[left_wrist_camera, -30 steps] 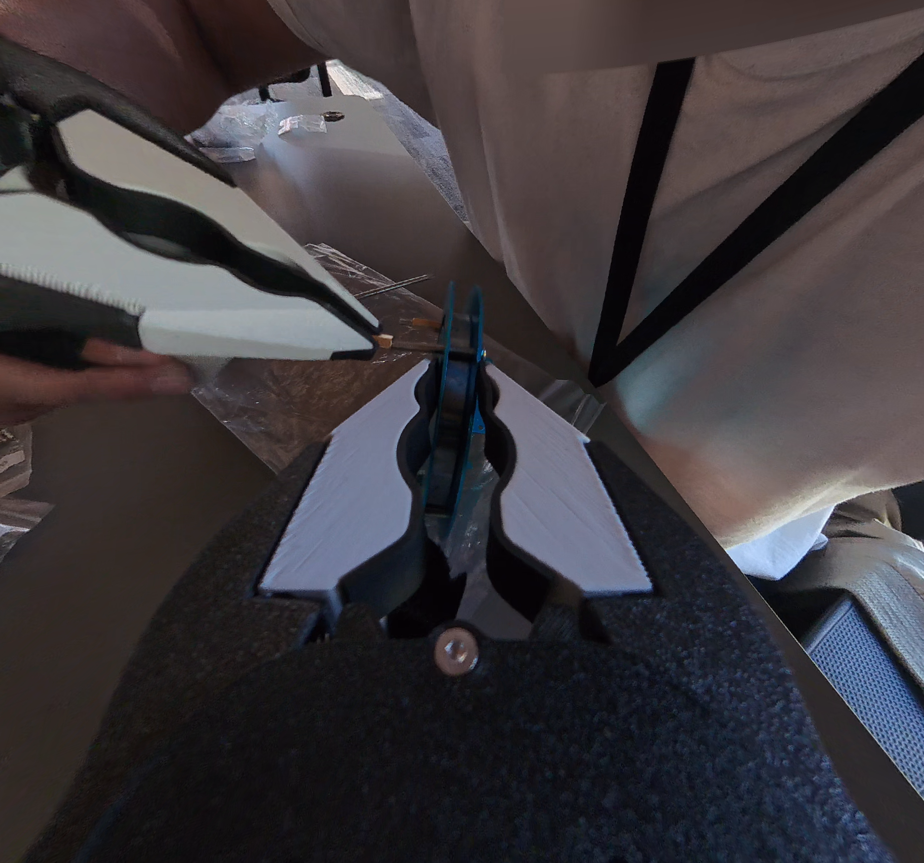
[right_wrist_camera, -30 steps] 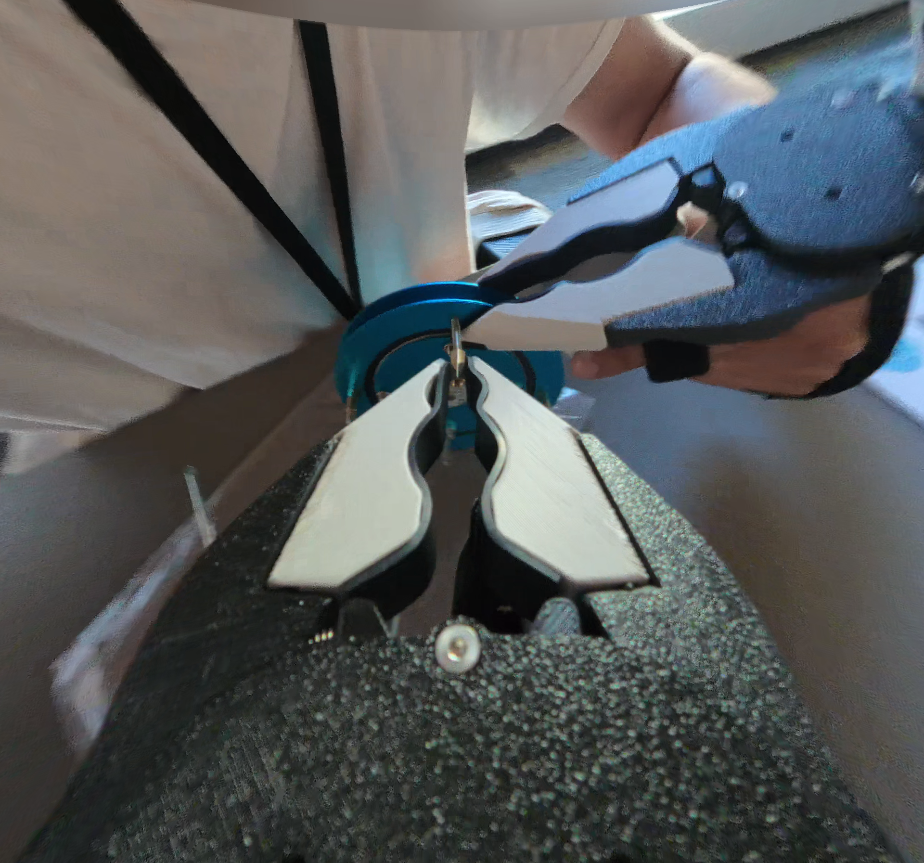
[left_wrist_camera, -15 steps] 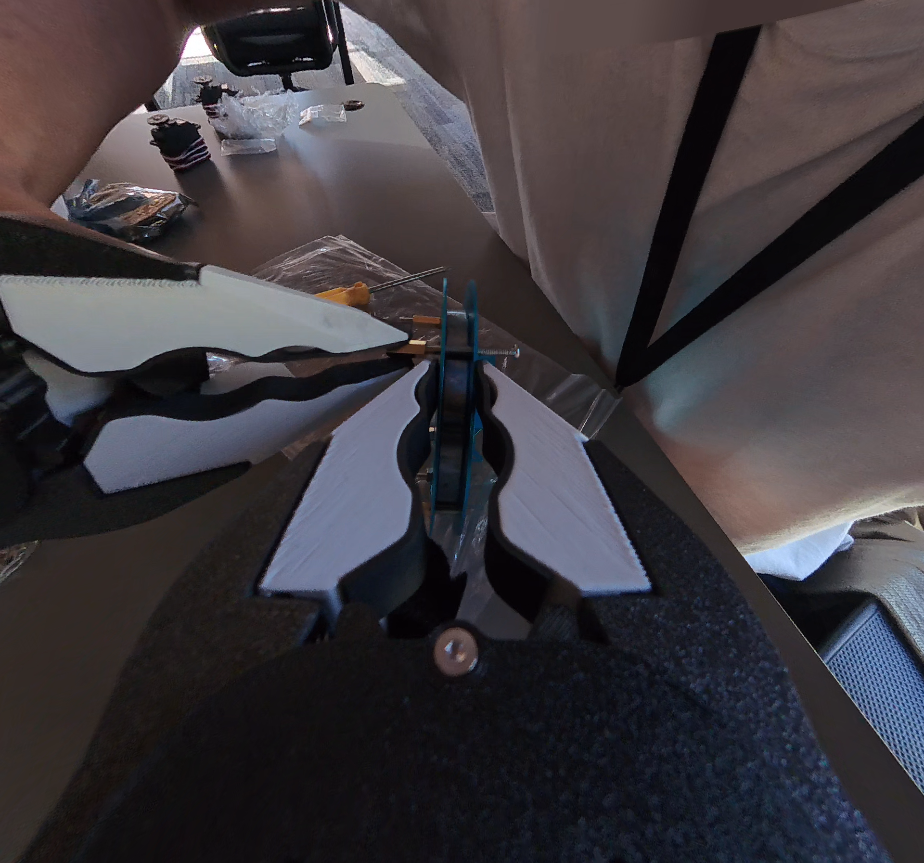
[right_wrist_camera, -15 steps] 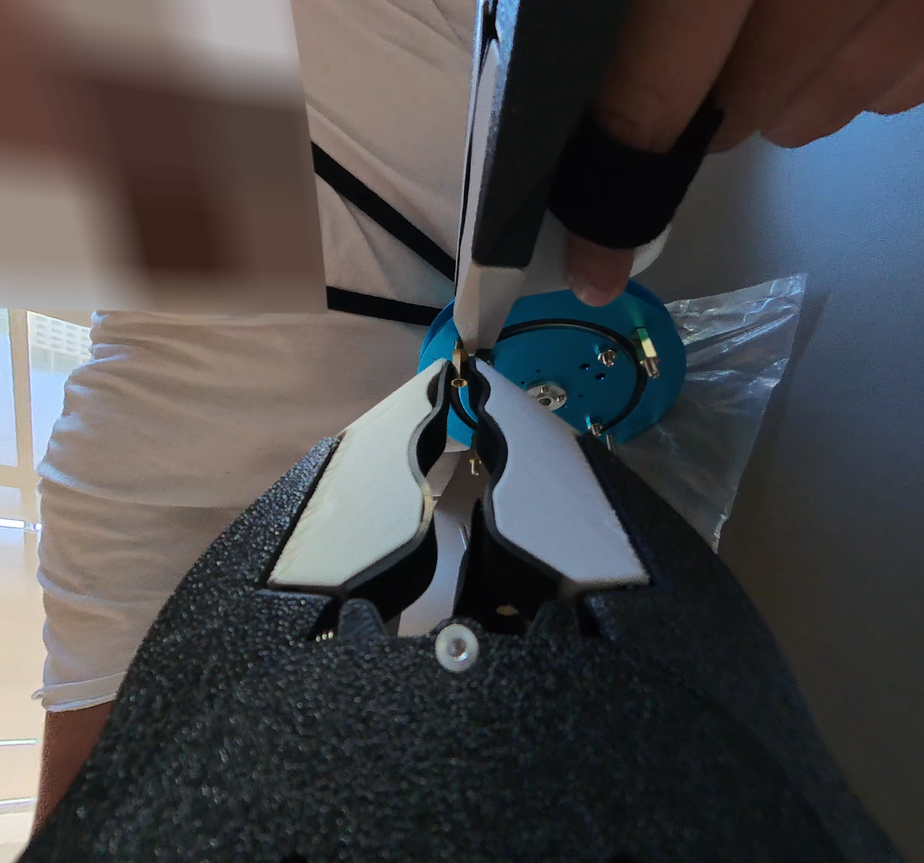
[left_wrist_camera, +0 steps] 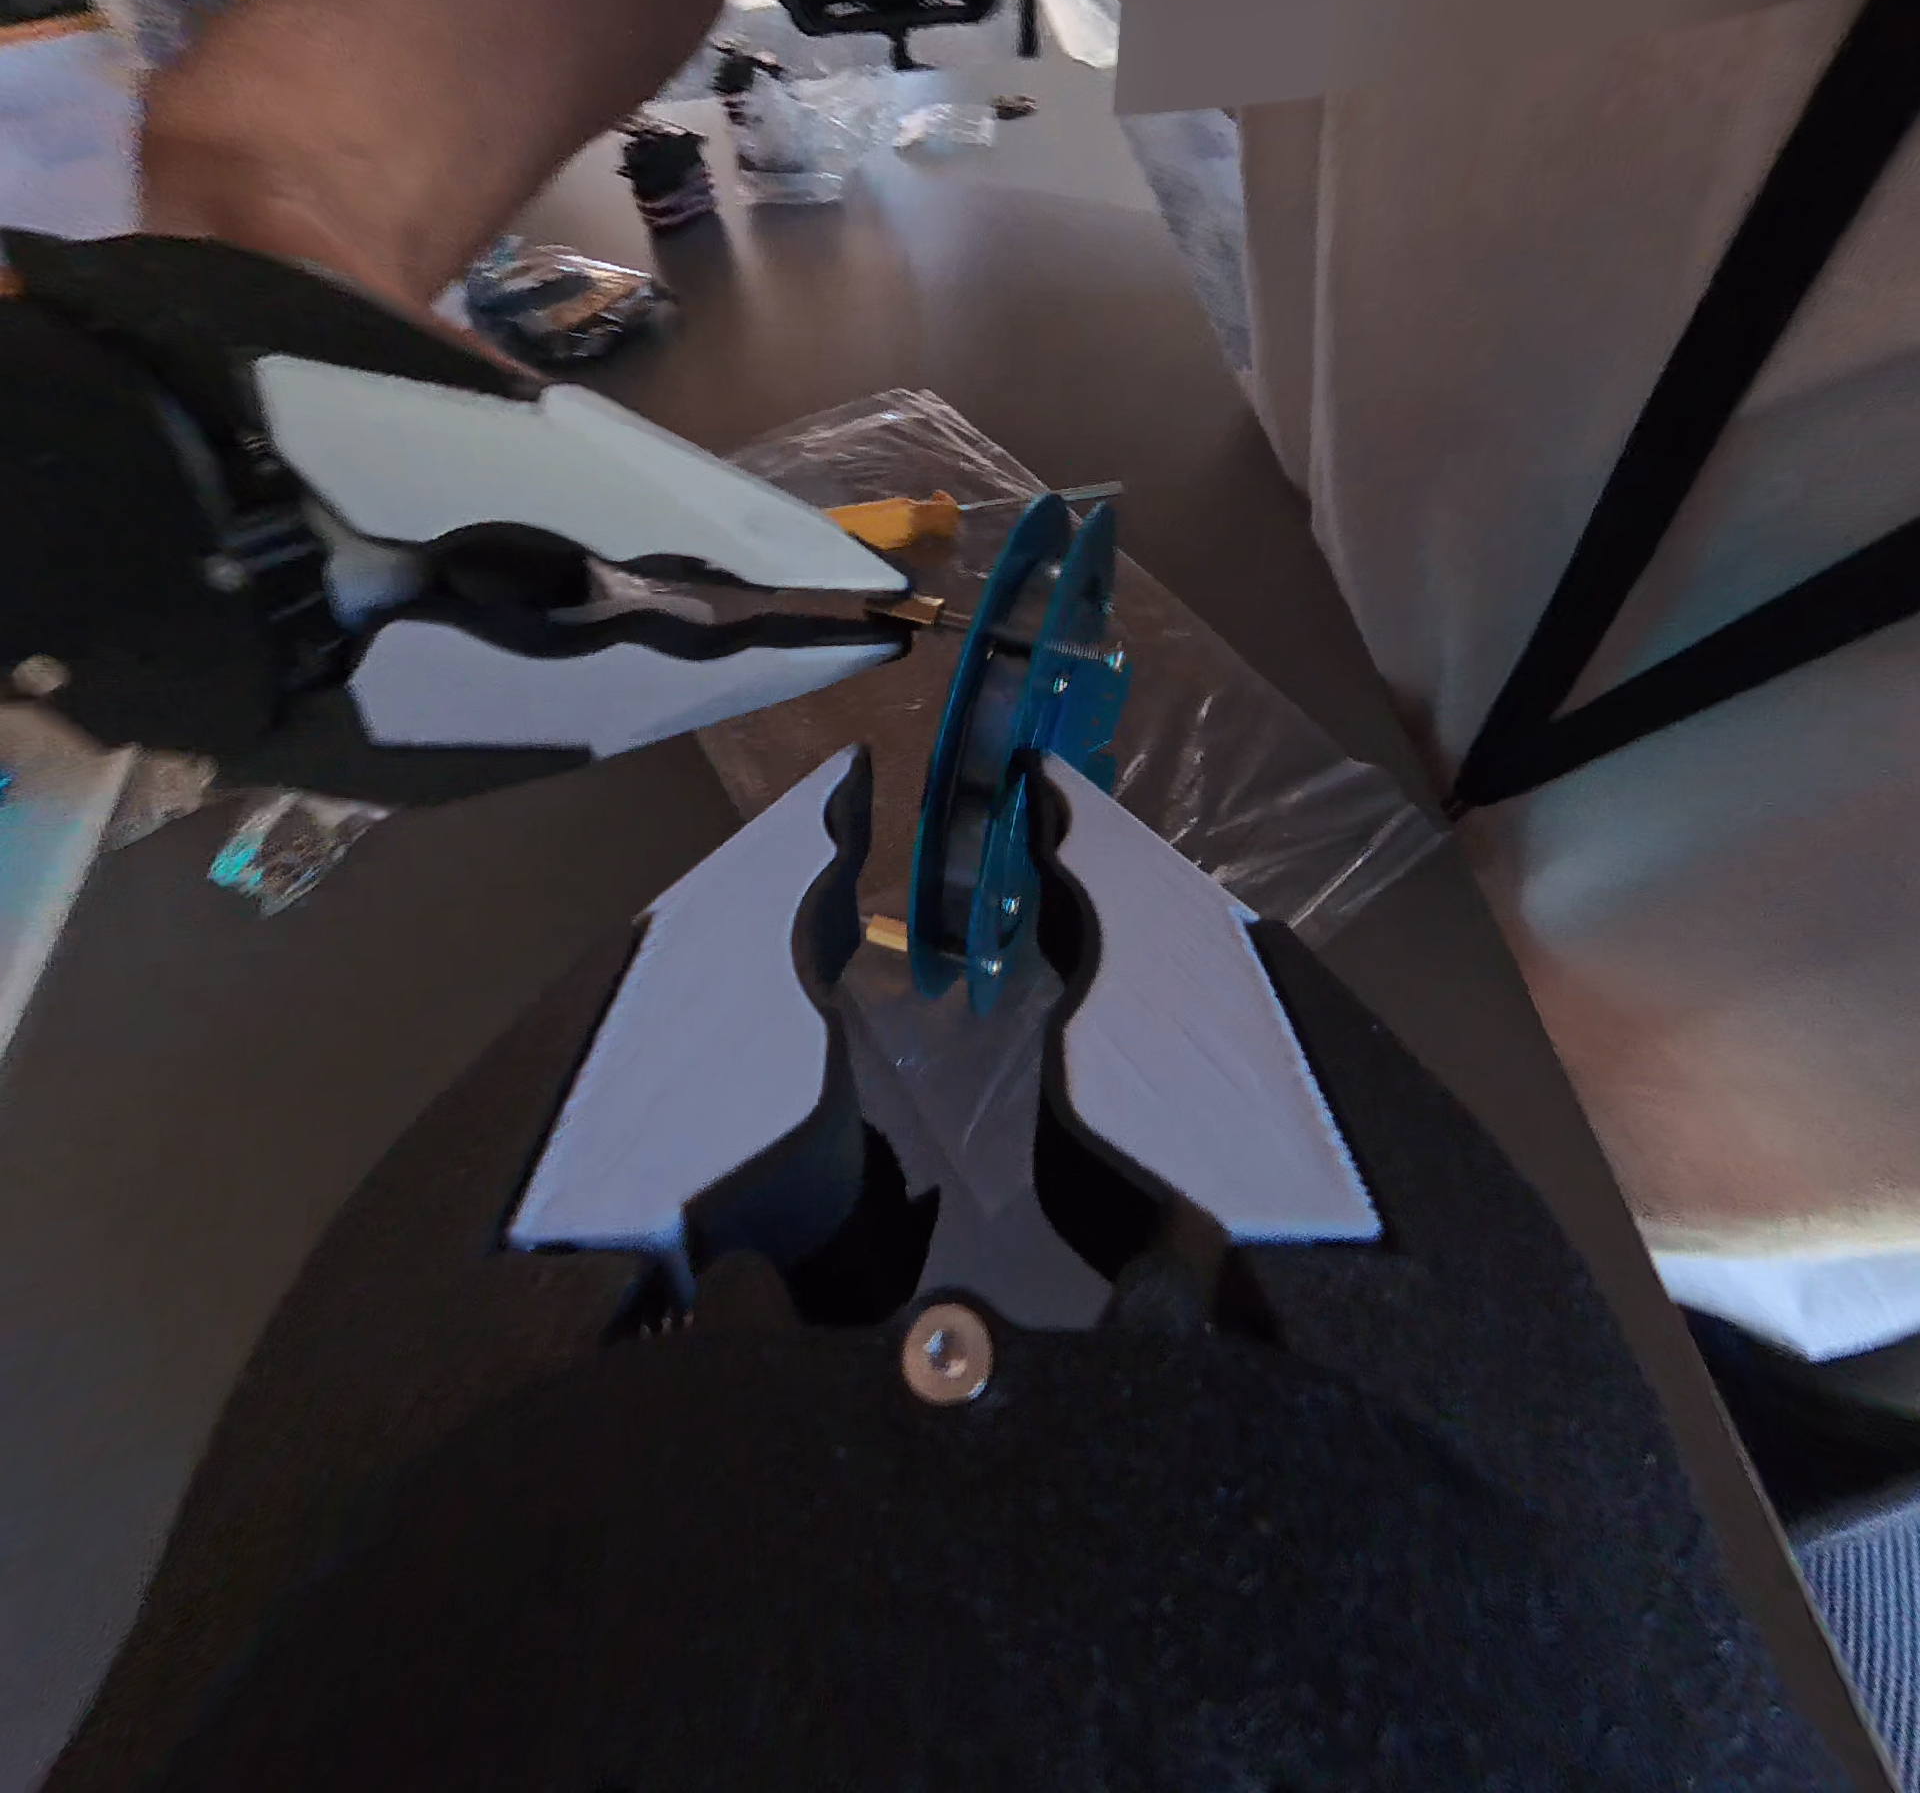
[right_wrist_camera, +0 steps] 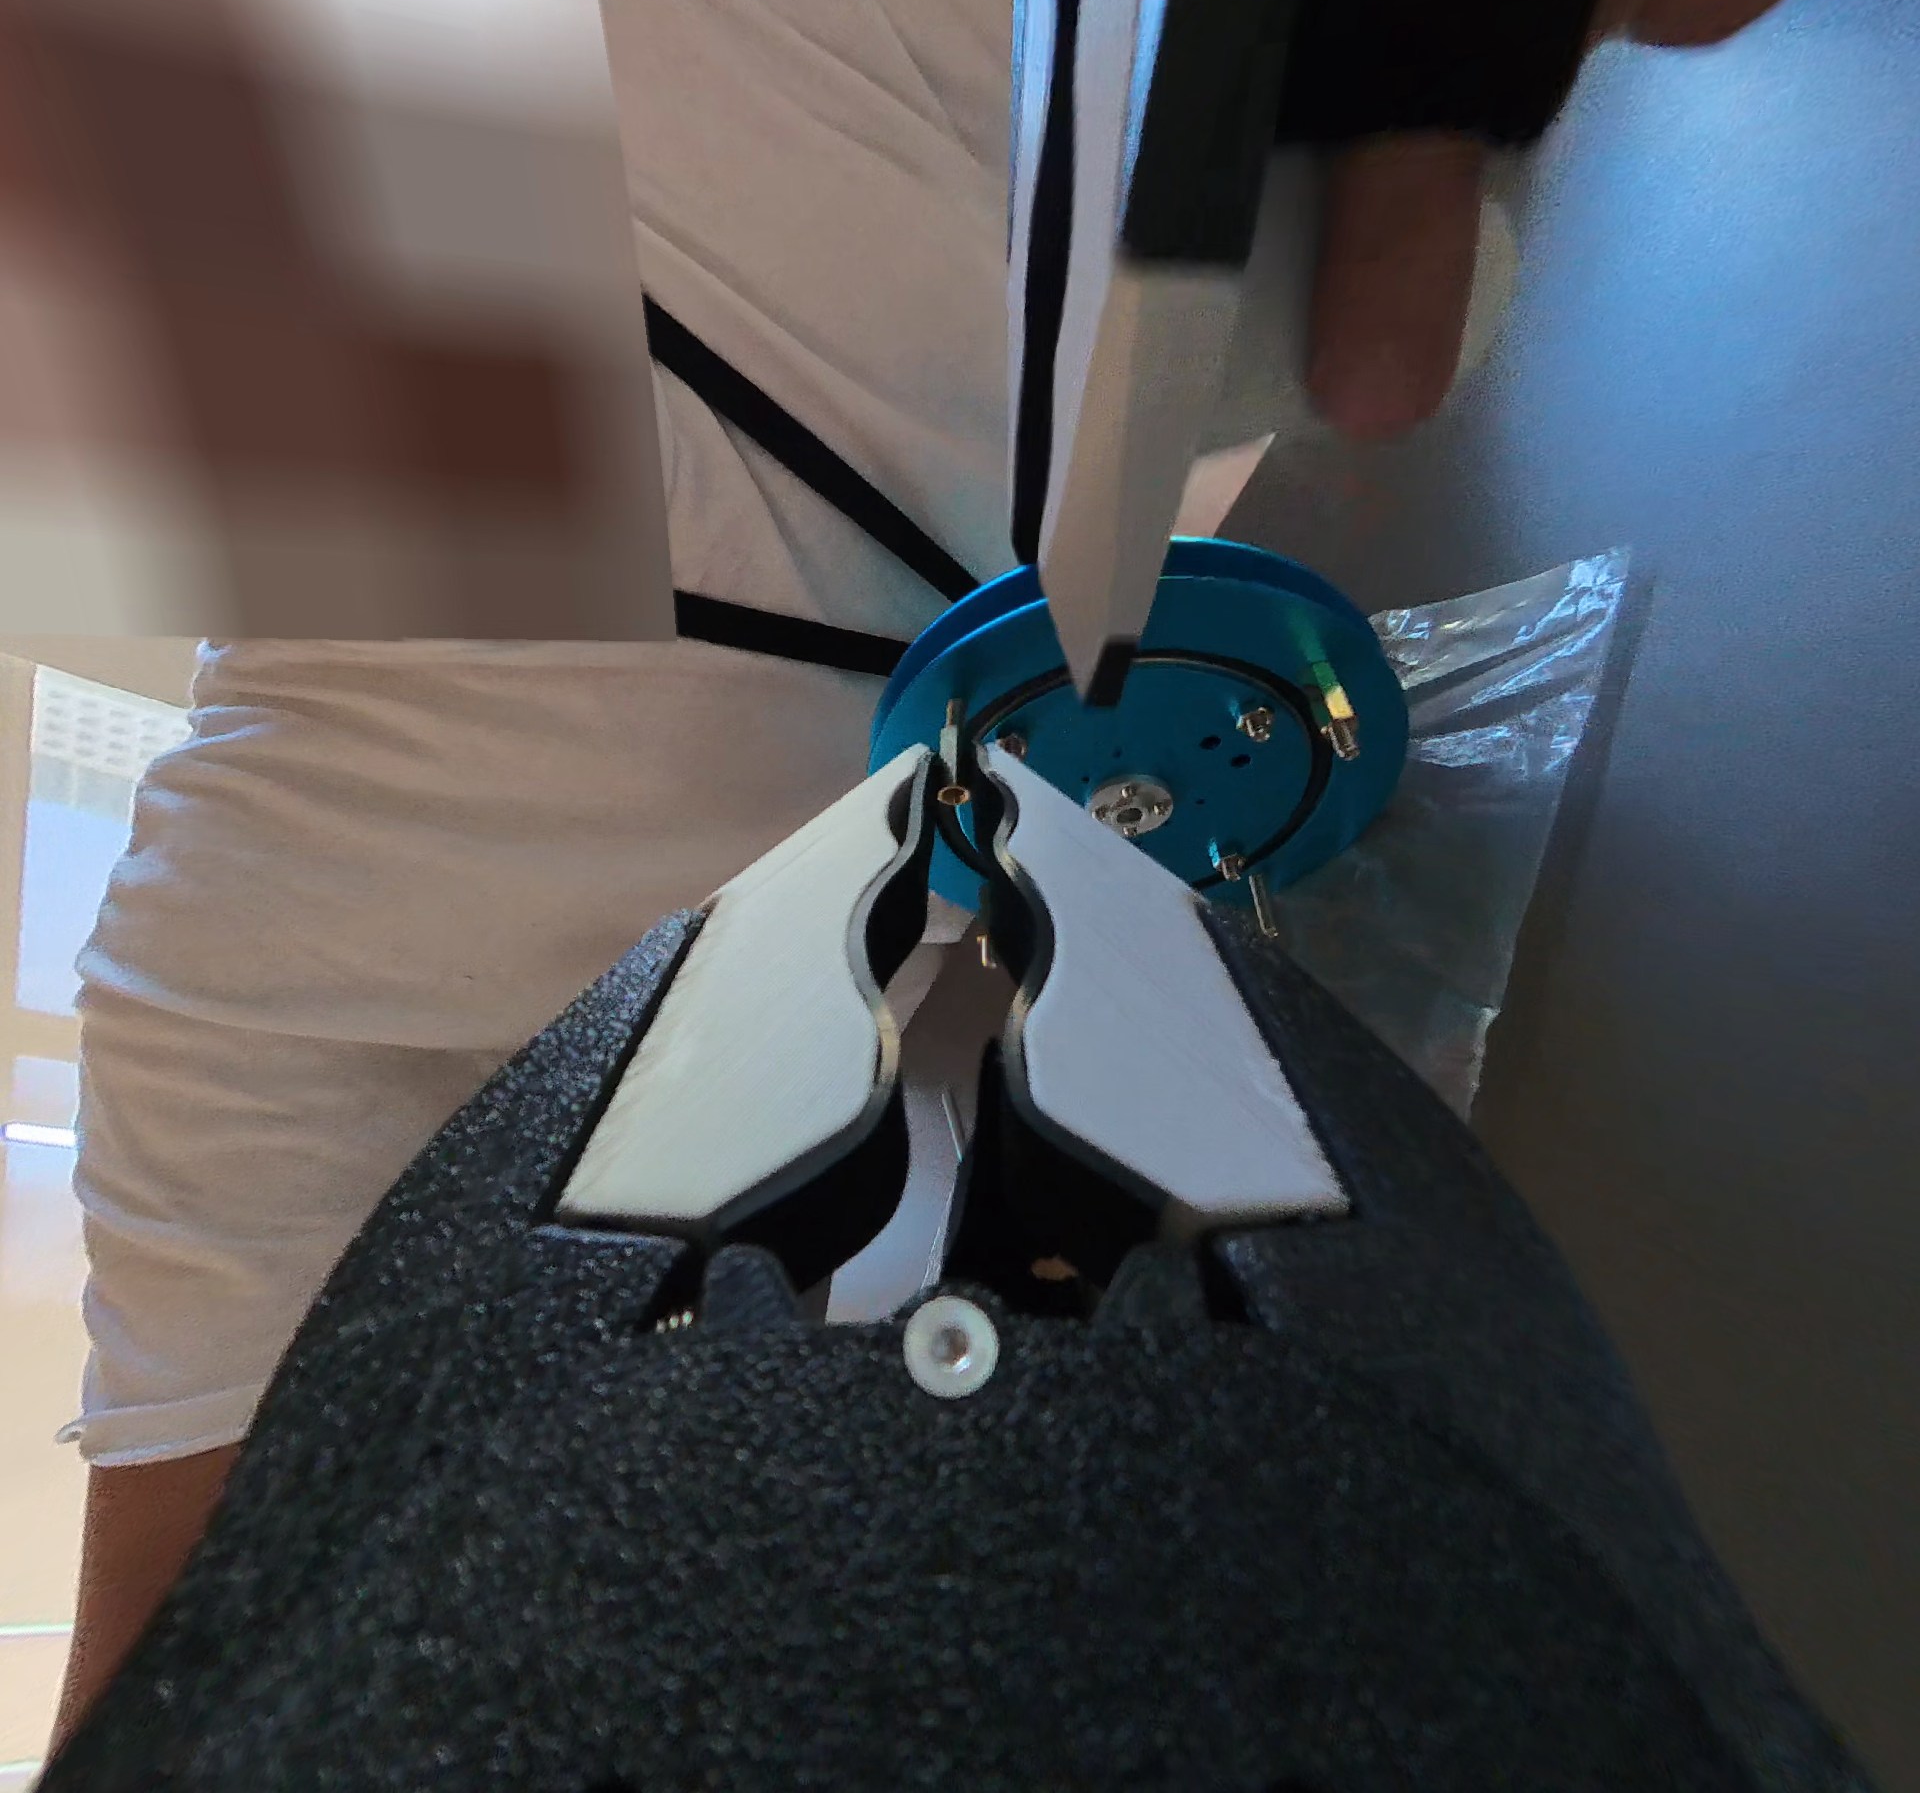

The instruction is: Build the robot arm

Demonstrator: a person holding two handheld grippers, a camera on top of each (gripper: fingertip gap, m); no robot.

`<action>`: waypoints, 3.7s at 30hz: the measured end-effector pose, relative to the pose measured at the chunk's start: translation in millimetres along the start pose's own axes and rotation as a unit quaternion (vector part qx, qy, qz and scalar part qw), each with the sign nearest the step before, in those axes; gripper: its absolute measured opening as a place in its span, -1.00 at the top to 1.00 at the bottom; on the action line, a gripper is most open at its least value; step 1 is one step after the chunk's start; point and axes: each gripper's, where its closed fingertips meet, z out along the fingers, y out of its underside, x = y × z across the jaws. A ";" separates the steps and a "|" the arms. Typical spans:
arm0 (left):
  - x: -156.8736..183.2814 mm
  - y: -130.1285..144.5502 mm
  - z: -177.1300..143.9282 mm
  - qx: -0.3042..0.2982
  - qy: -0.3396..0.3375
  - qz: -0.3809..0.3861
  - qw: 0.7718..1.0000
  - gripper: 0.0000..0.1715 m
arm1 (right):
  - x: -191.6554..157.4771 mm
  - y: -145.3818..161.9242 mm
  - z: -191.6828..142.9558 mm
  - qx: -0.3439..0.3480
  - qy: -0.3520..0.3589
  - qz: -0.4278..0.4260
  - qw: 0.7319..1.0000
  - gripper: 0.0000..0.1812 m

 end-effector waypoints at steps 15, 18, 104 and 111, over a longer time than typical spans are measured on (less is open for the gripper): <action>27.9 -10.5 3.1 0.171 -0.184 -0.223 0.942 0.81 | 2.7 -4.3 3.5 0.087 0.066 -0.043 0.993 0.95; 28.1 -17.9 6.2 0.198 -0.182 -0.238 0.933 0.81 | 0.7 -2.8 7.9 0.100 0.097 -0.060 0.988 0.95; 20.6 -21.6 13.8 0.175 -0.171 -0.211 0.946 0.95 | -1.9 8.6 15.2 0.079 0.510 -0.315 0.796 0.97; 23.3 -22.9 14.1 0.167 -0.173 -0.191 0.952 0.95 | -3.1 8.6 17.9 0.077 0.507 -0.316 0.798 0.97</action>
